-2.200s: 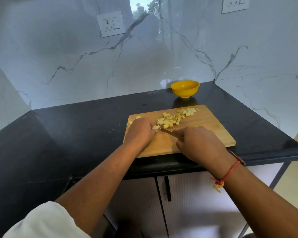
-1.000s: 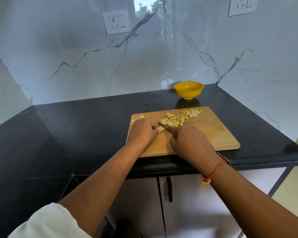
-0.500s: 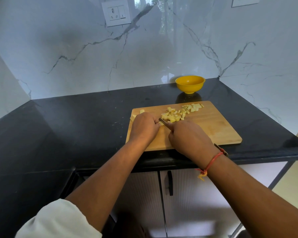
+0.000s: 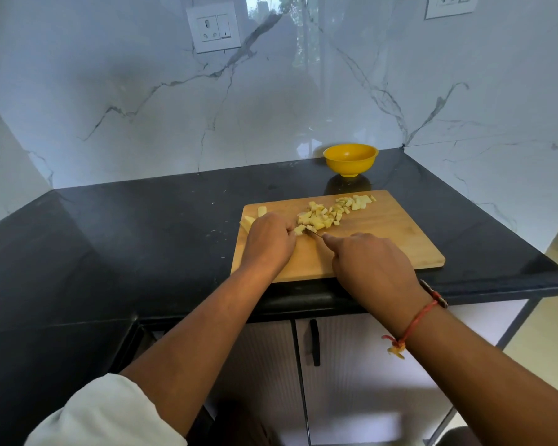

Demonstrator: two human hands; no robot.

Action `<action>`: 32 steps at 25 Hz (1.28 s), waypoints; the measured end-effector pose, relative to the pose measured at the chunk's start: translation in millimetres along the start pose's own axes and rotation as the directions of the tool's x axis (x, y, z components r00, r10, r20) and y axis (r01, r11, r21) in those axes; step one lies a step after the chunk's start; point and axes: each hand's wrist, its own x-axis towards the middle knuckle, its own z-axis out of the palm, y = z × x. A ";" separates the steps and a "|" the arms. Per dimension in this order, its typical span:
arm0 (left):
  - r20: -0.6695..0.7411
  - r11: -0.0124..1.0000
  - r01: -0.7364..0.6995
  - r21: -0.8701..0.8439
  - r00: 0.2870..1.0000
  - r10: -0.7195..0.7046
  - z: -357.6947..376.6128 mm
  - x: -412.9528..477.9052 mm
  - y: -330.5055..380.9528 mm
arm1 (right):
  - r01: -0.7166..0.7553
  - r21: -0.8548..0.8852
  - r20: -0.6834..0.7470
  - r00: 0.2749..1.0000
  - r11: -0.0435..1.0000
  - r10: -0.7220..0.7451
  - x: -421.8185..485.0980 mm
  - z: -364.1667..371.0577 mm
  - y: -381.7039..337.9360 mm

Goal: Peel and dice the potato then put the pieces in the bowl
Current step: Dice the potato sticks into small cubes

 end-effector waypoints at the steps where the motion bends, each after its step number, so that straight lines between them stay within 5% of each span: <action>1: -0.005 1.000 -0.003 -0.009 1.000 0.003 -0.4 0.0 -0.1 | -0.007 0.019 -0.015 1.000 1.000 0.007 3.1 -0.7 2.7; 7: -0.041 0.997 -0.019 -0.073 0.999 0.016 -2.1 -3.3 -4.2 | 0.051 0.208 -0.072 0.997 0.977 -0.036 -2.3 -12.2 6.6; 32: -0.101 0.995 0.001 -0.104 0.995 -0.011 1.2 -7.6 -4.9 | 0.043 0.179 -0.029 0.999 0.983 -0.038 7.4 -5.7 -0.6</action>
